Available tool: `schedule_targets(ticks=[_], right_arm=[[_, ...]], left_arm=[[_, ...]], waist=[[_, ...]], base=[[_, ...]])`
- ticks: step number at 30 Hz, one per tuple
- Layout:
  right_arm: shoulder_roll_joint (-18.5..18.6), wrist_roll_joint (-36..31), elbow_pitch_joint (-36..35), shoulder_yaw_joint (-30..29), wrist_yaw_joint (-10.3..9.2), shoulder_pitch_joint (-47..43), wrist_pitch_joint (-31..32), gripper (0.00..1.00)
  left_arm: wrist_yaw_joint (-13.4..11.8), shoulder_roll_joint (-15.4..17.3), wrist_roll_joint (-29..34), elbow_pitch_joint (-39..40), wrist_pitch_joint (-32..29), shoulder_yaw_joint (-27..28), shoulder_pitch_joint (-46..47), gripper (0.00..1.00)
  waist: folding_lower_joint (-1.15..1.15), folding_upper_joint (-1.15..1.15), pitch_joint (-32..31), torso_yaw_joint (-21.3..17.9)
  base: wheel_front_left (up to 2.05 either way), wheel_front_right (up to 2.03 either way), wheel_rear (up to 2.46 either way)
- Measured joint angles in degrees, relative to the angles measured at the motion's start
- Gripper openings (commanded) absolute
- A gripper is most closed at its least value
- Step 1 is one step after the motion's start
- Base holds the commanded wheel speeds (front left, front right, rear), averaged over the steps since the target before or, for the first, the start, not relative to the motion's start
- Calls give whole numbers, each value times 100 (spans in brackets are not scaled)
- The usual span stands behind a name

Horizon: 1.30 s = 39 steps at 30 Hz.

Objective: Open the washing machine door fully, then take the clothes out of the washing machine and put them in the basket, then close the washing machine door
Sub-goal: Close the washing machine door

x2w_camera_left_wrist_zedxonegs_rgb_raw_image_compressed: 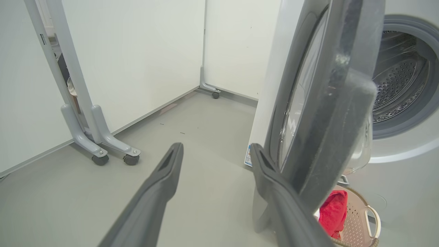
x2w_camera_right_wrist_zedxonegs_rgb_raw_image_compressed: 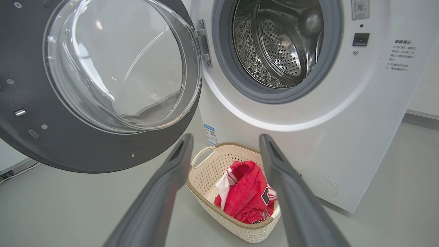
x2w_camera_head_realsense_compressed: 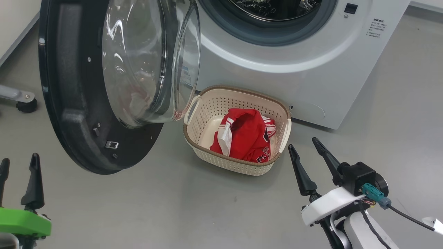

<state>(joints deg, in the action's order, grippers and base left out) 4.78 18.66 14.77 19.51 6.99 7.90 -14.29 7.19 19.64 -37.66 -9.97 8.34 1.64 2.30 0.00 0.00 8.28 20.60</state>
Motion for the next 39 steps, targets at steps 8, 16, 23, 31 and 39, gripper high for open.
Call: schedule_targets(ticks=[8,16,23,31,39], right_arm=[[-13,0,1,-7,0,-2,0,100],[-27,0,4,-1,0,-19,0,100],[-29,0,10,-9,0,-32,0,100],[-37,0,37,-4,0,-138,0,100],[-49,0,37,-1,0,-138,0,100]], left_arm=[[0,78,0,-116,135,-111,0,100],[0,142,0,-245,191,-279,1,100],[0,246,-1,-303,258,-374,1,100],[0,321,-15,-390,308,-449,1,100],[0,392,-74,-441,308,-605,1,0]], waist=[[0,0,-40,15],[0,0,-104,36],[0,0,-170,36],[0,0,-242,26],[0,0,-263,7]], base=[[0,0,0],[0,0,0],[0,0,0],[0,0,0],[0,0,0]])
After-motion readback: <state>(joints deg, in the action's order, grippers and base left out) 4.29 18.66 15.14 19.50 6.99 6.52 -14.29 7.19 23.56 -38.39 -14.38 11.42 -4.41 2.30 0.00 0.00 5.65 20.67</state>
